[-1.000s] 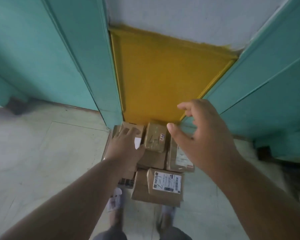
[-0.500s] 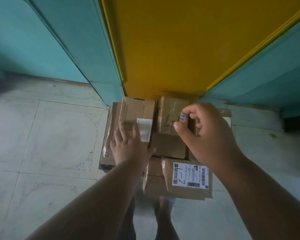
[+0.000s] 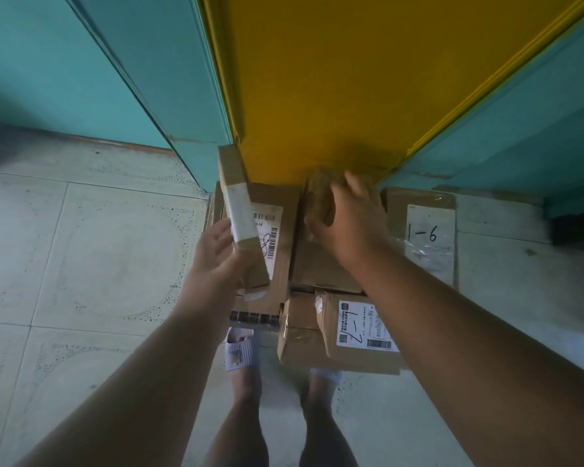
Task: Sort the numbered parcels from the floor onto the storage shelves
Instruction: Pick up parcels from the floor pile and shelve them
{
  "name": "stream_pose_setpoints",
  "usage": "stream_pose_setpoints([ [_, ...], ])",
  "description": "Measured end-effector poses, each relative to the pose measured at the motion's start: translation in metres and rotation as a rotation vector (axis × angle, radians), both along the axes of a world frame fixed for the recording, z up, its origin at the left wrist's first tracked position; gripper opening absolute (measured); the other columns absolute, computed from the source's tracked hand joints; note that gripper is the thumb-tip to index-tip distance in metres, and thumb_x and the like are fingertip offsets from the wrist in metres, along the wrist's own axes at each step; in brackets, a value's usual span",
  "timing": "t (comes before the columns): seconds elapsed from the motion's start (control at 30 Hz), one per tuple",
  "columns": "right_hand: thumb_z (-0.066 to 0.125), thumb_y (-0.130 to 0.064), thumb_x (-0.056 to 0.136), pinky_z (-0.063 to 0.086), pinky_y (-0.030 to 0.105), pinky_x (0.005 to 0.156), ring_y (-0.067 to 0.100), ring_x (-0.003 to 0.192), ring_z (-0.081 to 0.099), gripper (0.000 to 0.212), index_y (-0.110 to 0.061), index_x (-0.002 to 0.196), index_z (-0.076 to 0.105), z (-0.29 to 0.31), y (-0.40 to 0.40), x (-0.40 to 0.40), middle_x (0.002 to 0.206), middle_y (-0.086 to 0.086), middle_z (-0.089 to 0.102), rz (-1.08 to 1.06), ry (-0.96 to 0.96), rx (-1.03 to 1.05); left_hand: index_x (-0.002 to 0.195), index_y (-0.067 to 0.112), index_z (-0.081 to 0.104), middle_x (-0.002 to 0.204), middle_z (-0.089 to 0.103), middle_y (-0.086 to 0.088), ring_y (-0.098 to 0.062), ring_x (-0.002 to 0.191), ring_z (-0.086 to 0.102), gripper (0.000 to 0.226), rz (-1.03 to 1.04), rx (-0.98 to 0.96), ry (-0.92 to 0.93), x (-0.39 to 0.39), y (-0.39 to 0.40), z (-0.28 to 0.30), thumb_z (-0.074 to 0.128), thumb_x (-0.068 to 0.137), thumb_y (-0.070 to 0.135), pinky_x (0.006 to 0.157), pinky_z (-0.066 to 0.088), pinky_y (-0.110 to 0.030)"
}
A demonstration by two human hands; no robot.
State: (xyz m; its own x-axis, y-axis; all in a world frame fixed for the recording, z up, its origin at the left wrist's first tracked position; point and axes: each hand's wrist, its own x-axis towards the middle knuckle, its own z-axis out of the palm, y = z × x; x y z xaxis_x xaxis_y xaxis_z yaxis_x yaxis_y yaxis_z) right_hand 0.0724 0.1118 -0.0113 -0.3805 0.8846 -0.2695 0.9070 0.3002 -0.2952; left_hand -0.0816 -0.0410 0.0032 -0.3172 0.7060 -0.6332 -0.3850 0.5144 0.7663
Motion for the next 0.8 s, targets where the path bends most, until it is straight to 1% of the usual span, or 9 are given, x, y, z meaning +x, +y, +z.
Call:
stream_pose_setpoints([
  [0.1, 0.065, -0.054, 0.084, 0.019, 0.052, 0.117, 0.03, 0.152, 0.001, 0.077, -0.022, 0.148, 0.035, -0.014, -0.007, -0.005, 0.166, 0.004, 0.007, -0.043, -0.028, 0.032, 0.132, 0.022, 0.049, 0.128, 0.055, -0.015, -0.036, 0.118, 0.055, 0.074, 0.049, 0.097, -0.202, -0.009, 0.0, 0.003, 0.065, 0.064, 0.046, 0.092, 0.053, -0.057],
  [0.17, 0.065, -0.054, 0.083, 0.016, 0.056, 0.116, 0.032, 0.152, -0.007, 0.075, -0.032, 0.147, 0.033, -0.021, -0.012, -0.009, 0.166, 0.005, -0.002, -0.109, -0.002, 0.025, 0.123, 0.011, 0.053, 0.114, 0.063, -0.013, -0.027, 0.108, 0.062, 0.048, 0.091, 0.165, -0.265, -0.012, -0.003, 0.005, 0.057, 0.081, 0.033, 0.083, 0.058, -0.044],
  [0.23, 0.069, -0.053, 0.08, 0.023, 0.059, 0.113, 0.04, 0.15, -0.003, 0.077, -0.039, 0.146, 0.03, -0.024, -0.015, -0.012, 0.165, 0.01, -0.008, -0.176, 0.031, -0.014, 0.108, 0.009, 0.059, 0.093, 0.071, -0.008, -0.02, 0.091, 0.069, 0.027, 0.143, 0.163, -0.306, -0.011, -0.009, 0.005, 0.049, 0.089, 0.025, 0.069, 0.059, -0.034],
  [0.3, 0.075, -0.048, 0.076, 0.031, 0.056, 0.109, 0.046, 0.146, 0.012, 0.08, -0.04, 0.143, 0.033, -0.021, -0.016, -0.014, 0.164, 0.014, -0.006, -0.215, 0.048, -0.026, 0.097, 0.007, 0.063, 0.083, 0.072, -0.009, -0.025, 0.084, 0.068, 0.019, 0.232, 0.116, -0.324, -0.012, -0.016, 0.003, 0.055, 0.089, 0.023, 0.072, 0.057, -0.038],
  [0.4, 0.082, -0.045, 0.071, 0.036, 0.05, 0.107, 0.041, 0.143, 0.022, 0.086, -0.035, 0.143, 0.037, -0.011, -0.021, -0.007, 0.163, 0.014, 0.006, -0.222, 0.073, -0.008, 0.103, 0.008, 0.069, 0.105, 0.065, -0.019, -0.037, 0.102, 0.06, 0.043, 0.208, 0.178, -0.481, -0.018, -0.023, 0.004, 0.063, 0.075, 0.041, 0.09, 0.043, -0.052],
  [0.5, 0.082, -0.049, 0.066, 0.042, 0.053, 0.106, 0.039, 0.141, 0.03, 0.091, -0.035, 0.143, 0.035, 0.009, -0.033, 0.007, 0.16, 0.013, 0.017, -0.21, 0.186, 0.0, 0.108, 0.013, 0.071, 0.112, 0.066, -0.016, -0.037, 0.105, 0.063, 0.049, 0.243, 0.252, -0.682, -0.026, -0.031, 0.013, 0.042, 0.08, 0.042, 0.09, 0.048, -0.051],
  [0.6, 0.079, -0.054, 0.062, 0.048, 0.054, 0.099, 0.037, 0.136, 0.038, 0.092, -0.035, 0.14, 0.035, 0.051, -0.047, 0.022, 0.155, 0.014, 0.027, -0.196, 0.264, 0.02, 0.108, 0.014, 0.07, 0.113, 0.065, -0.017, -0.038, 0.106, 0.061, 0.05, 0.241, 0.279, -0.712, -0.029, -0.036, 0.041, 0.04, 0.079, 0.041, 0.088, 0.048, -0.052],
  [0.7, 0.076, -0.055, 0.063, 0.047, 0.053, 0.101, 0.031, 0.134, 0.039, 0.092, -0.033, 0.141, 0.034, 0.108, -0.061, 0.039, 0.152, 0.01, 0.033, -0.196, 0.311, 0.016, 0.121, 0.012, 0.063, 0.121, 0.059, -0.02, -0.042, 0.114, 0.052, 0.053, 0.186, 0.277, -0.721, -0.025, -0.045, 0.083, 0.045, 0.08, 0.042, 0.094, 0.043, -0.054],
  [0.8, 0.071, -0.06, 0.064, 0.047, 0.05, 0.102, 0.027, 0.134, 0.039, 0.092, -0.032, 0.143, 0.033, 0.171, -0.076, 0.057, 0.151, 0.009, 0.034, -0.205, 0.313, 0.03, 0.119, 0.012, 0.065, 0.118, 0.062, -0.021, -0.042, 0.111, 0.051, 0.053, 0.156, 0.24, -0.707, -0.019, -0.057, 0.122, 0.05, 0.078, 0.042, 0.094, 0.04, -0.054],
])
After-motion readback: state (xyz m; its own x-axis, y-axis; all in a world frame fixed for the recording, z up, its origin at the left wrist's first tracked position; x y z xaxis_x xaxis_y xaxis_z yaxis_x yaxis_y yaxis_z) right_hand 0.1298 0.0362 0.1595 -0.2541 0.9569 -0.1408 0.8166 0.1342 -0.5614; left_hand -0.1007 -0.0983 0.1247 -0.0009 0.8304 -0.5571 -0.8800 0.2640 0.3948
